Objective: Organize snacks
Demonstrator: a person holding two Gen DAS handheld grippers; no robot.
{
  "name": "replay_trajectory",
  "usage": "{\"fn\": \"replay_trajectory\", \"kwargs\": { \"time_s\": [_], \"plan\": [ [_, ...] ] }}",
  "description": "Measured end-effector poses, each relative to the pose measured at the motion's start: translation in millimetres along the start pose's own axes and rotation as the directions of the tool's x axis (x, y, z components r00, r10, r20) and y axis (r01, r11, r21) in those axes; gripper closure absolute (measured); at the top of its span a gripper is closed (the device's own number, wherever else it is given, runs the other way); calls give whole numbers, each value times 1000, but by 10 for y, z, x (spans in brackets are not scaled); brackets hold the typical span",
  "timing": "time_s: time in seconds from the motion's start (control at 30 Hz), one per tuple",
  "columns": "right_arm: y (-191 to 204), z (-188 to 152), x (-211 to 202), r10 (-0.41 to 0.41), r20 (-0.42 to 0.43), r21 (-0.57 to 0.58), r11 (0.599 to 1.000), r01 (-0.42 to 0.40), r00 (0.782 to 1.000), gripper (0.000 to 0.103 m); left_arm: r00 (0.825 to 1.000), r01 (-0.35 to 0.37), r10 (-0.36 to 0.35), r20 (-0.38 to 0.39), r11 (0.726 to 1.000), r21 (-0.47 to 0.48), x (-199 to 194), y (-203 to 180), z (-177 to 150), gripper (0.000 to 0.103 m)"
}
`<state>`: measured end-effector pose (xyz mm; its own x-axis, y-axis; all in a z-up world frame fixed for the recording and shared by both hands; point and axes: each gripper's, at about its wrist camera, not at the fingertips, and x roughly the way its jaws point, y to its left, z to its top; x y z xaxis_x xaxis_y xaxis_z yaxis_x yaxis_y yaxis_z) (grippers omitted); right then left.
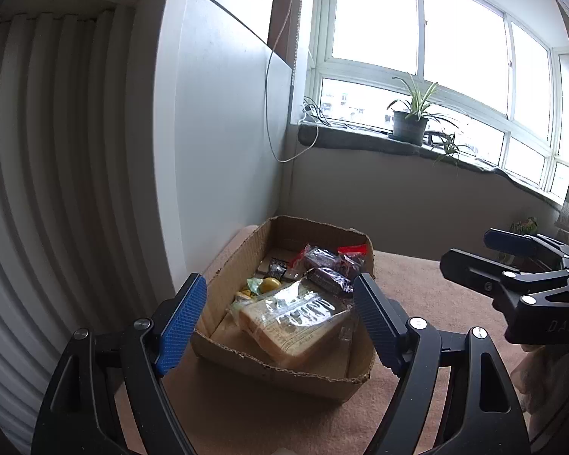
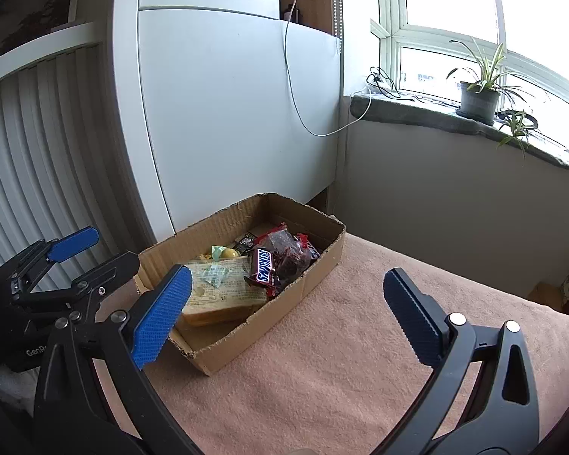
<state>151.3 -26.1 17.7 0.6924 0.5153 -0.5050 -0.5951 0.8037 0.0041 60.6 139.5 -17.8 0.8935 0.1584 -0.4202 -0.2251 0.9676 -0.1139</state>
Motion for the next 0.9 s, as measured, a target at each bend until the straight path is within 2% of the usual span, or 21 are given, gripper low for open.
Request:
{"fn": "replay_trajectory", "kwargs": {
  "time_s": [0.4, 0.9],
  "plan": [
    [-76, -200, -7, -46, -41, 14, 999, 46, 998, 0, 997, -27, 27, -68, 1000, 3, 82, -19, -133, 23],
    [-91, -201, -24, -59, -39, -1, 998, 59, 998, 0, 996, -37, 37, -82, 999, -2, 121, -22, -130, 23]
  ]
}}
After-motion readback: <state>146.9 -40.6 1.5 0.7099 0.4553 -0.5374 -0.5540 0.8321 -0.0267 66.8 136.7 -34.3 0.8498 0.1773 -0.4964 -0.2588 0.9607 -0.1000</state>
